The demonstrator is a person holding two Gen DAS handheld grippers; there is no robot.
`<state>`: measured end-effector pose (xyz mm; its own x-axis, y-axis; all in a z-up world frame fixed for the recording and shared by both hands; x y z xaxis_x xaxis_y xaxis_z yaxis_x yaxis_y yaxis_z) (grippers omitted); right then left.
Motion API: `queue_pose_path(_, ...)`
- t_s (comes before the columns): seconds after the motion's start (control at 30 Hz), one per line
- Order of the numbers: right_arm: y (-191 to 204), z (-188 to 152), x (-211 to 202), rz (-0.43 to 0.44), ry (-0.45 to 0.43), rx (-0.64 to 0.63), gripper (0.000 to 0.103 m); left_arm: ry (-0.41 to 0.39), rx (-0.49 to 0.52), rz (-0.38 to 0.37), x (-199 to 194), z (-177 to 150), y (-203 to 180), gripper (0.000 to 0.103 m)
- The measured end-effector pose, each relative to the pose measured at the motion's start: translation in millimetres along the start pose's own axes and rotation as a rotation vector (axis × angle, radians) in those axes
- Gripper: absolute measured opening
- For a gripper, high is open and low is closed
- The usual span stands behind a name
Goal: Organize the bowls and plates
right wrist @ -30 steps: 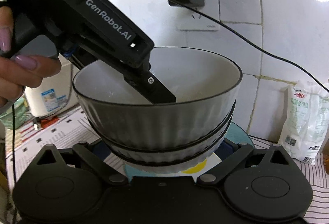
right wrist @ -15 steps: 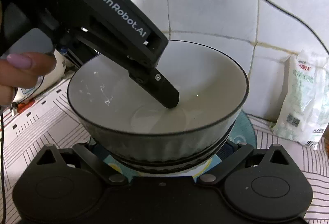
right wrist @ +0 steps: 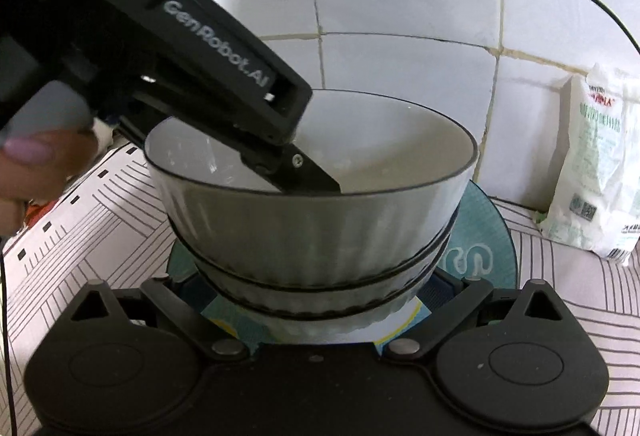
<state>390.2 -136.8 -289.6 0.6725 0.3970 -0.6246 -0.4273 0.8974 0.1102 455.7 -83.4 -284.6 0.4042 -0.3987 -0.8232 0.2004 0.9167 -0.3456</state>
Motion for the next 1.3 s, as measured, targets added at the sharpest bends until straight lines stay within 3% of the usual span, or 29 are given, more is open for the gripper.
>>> queue_pose_path(0.13,3.5,3.3,3.1,-0.020,0.011,-0.001,0.101,-0.016,-0.029,0.023,-6.2,-2.7,1.7,0.054)
queue_pose_path(0.33,0.6,0.3,-4.9,-0.045,0.062,0.071,0.101,-0.121,-0.098,0.047,-43.7,-6.2,3.0,0.055)
queue_pose_path(0.57,-1.0,2.5,-52.0,-0.052,0.007,0.176,0.101,-0.210,-0.028,0.099,-95.8,-18.2,-18.3,0.055)
queue_pose_path(0.67,-1.9,-0.8,-64.2,-0.096,0.066,0.214,0.101,-0.250,-0.025,0.110,-113.4,-22.4,-26.5,0.055)
queue_pose_path(1.0,-8.5,-5.2,-124.9,-0.174,0.061,0.166,0.101,-0.306,0.047,0.124,-166.2,-52.9,-52.2,0.055)
queue_pose_path(1.3,1.8,0.3,-183.4,-0.227,0.055,0.162,0.101,-0.327,0.088,0.136,-209.9,-98.1,-76.8,0.061)
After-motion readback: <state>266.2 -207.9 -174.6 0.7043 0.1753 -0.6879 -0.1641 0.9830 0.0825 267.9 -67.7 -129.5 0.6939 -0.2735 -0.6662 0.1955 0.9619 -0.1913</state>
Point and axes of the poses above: each gripper's, at about its wrist camera, not at the fingertips, and x roughly the way its jaws point, y to its left, z to its top, the point moved 10 cm from there along x, roughly the way its jaws point, and after that the axes turned 2 degrees about -y, right-handed, at the moved point
